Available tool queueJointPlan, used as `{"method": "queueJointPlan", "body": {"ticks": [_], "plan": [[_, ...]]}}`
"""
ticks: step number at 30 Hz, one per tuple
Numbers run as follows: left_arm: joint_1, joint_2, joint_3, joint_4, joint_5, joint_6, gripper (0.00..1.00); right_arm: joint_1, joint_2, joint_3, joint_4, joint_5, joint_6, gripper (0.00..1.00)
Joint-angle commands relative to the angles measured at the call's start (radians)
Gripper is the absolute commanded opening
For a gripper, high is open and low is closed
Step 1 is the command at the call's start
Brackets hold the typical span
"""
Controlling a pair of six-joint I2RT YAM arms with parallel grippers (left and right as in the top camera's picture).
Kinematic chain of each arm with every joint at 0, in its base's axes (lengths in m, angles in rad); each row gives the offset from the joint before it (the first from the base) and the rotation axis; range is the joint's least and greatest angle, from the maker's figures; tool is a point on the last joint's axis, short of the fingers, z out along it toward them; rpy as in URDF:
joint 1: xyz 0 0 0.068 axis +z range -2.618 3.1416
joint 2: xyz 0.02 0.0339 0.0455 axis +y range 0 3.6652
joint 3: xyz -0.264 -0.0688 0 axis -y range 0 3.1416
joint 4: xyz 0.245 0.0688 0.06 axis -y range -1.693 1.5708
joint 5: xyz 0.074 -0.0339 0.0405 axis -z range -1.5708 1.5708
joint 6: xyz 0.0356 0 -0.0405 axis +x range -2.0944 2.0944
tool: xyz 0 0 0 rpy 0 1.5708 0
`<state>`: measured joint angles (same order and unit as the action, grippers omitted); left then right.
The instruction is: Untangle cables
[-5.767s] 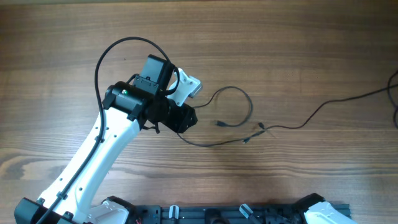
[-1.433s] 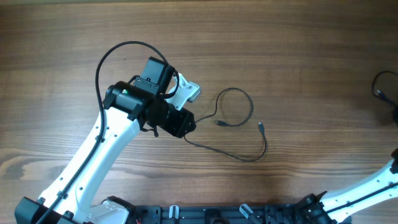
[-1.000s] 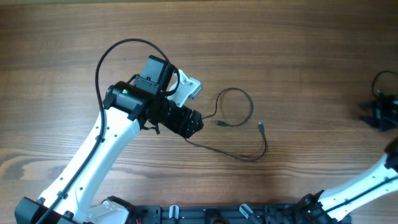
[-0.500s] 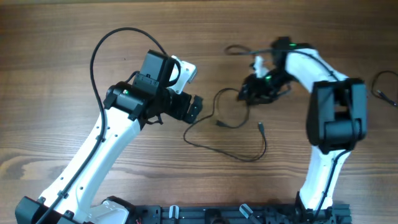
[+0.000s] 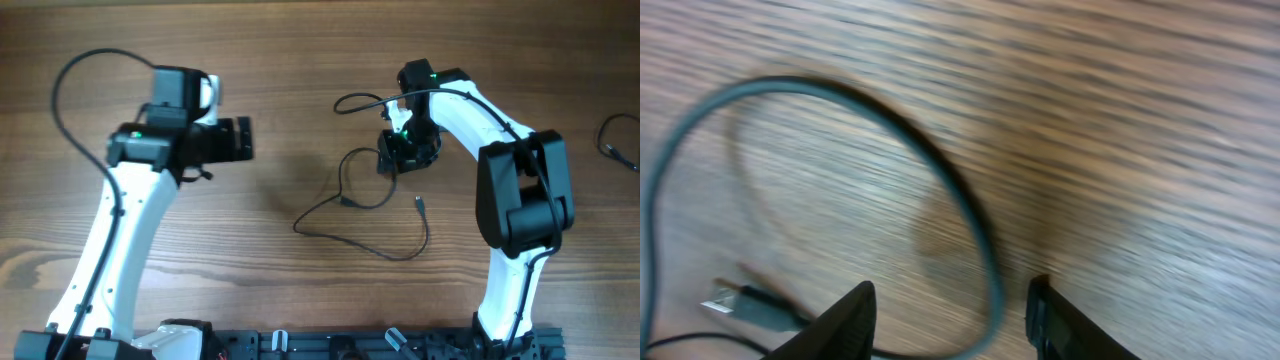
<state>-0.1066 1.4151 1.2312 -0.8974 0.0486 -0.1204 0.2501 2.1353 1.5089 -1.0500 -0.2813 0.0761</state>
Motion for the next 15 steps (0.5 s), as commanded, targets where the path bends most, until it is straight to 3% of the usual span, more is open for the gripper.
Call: {"method": "queueJointPlan", "body": {"ticks": [1, 3, 4, 5, 6, 10, 15], "plan": [[0.096, 0.015, -0.004, -0.018, -0.013, 0.011, 1.0, 0.003, -0.169, 0.006, 0.003, 0.055, 0.042, 0.55], [0.122, 0.024, -0.003, -0.027, -0.013, 0.043, 1.0, 0.011, -0.27, 0.006, -0.006, 0.014, 0.032, 0.59], [0.132, 0.032, -0.003, -0.027, -0.013, 0.064, 1.0, 0.018, -0.309, 0.006, -0.018, -0.011, 0.028, 0.68], [0.139, 0.037, -0.003, -0.019, -0.013, 0.064, 1.0, 0.032, -0.346, 0.006, -0.041, -0.035, 0.03, 0.93], [0.148, 0.043, -0.004, -0.006, -0.013, 0.06, 1.0, 0.049, -0.374, 0.006, -0.071, -0.046, 0.035, 0.97], [0.166, 0.06, -0.003, 0.02, -0.013, 0.06, 1.0, 0.164, -0.41, 0.005, -0.173, -0.057, 0.055, 0.97], [0.177, 0.063, -0.003, 0.014, -0.013, 0.06, 1.0, 0.363, -0.406, -0.045, -0.053, -0.044, -0.103, 0.99]]}}
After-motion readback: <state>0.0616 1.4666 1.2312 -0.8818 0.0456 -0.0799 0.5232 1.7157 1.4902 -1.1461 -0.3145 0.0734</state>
